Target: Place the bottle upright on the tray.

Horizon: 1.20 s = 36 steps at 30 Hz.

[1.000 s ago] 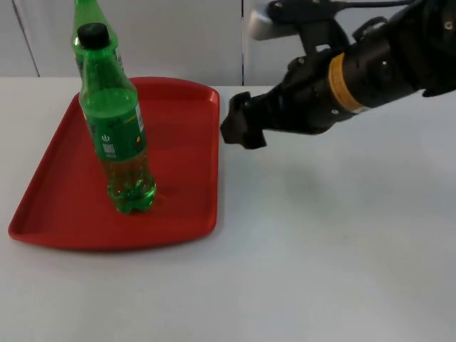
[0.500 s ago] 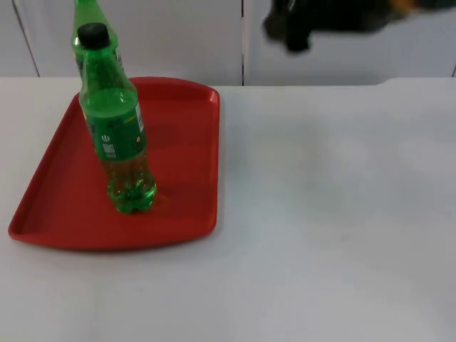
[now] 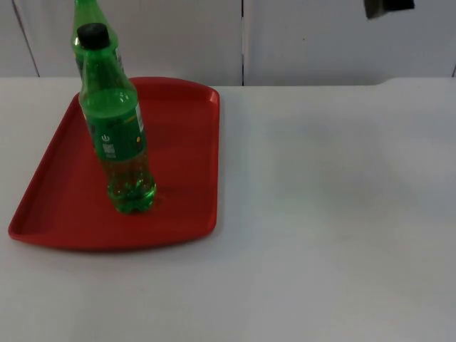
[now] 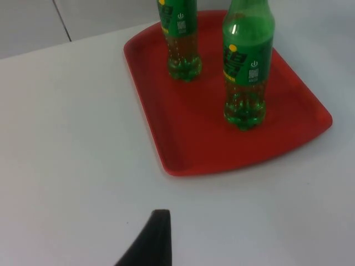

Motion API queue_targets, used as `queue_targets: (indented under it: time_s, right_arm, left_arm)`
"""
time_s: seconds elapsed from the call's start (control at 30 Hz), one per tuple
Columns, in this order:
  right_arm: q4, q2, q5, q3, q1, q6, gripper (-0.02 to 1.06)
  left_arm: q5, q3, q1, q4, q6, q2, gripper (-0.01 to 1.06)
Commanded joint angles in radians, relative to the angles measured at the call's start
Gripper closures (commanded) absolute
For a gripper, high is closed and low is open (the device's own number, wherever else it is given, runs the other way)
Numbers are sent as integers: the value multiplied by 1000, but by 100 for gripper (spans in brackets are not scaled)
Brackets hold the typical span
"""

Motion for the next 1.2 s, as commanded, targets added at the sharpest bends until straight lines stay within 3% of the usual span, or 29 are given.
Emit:
queue_targets:
  time_s: [0.0, 0.13, 0.23, 0.53, 0.77, 1.17]
  right_arm:
    - [169, -6, 13, 0, 0, -175, -1]
    - [315, -19, 10, 22, 3, -317, -1]
    - [341, -48, -8, 56, 3, -354, -1]
    - [335, -258, -159, 275, 3, -356, -1]
    - [311, -438, -187, 438, 3, -359, -1]
    - [311, -742, -169, 573, 3, -359, -1]
  left_arm:
    - [-3, 4, -7, 6, -6, -4, 0]
    - [-3, 4, -7, 6, -6, -4, 0]
    - [-3, 4, -7, 6, -6, -4, 0]
    - [-3, 4, -7, 6, -6, -4, 0]
    - [-3, 4, -7, 6, -6, -4, 0]
    - [-3, 4, -7, 6, -6, -4, 0]
